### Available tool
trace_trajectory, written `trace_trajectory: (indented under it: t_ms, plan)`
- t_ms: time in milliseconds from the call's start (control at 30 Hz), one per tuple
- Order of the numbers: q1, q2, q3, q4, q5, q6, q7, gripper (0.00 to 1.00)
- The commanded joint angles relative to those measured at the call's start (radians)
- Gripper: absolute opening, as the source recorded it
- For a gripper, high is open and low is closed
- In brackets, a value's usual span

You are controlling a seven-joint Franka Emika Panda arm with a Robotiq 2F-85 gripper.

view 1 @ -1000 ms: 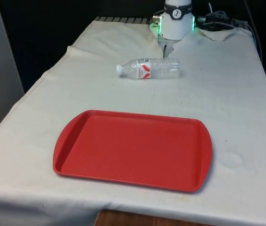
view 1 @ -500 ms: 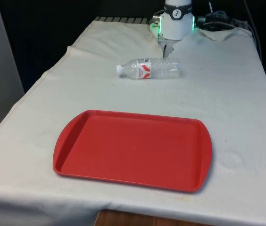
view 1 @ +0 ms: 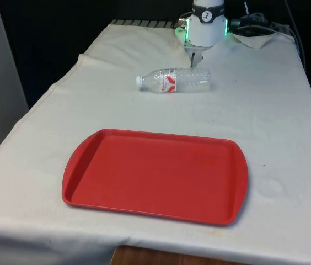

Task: Place the bottle upright on the tray.

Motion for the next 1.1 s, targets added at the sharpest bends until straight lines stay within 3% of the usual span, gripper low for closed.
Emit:
trace_trajectory:
  t_ms: [0, 200, 700, 1067]
  plan:
    - [0.0, 0.001, 0.0, 0.0, -0.001, 0.001, 0.0, 1.0]
    - [0.0, 0.002, -0.002, -0.004, 0.0, 0.001, 0.0, 1.0]
    - [0.0, 0.028, -0.039, -0.063, -0.009, 0.063, -0.024, 1.0]
    - [-0.003, 0.05, -0.066, -0.103, -0.047, 0.116, -0.043, 1.0]
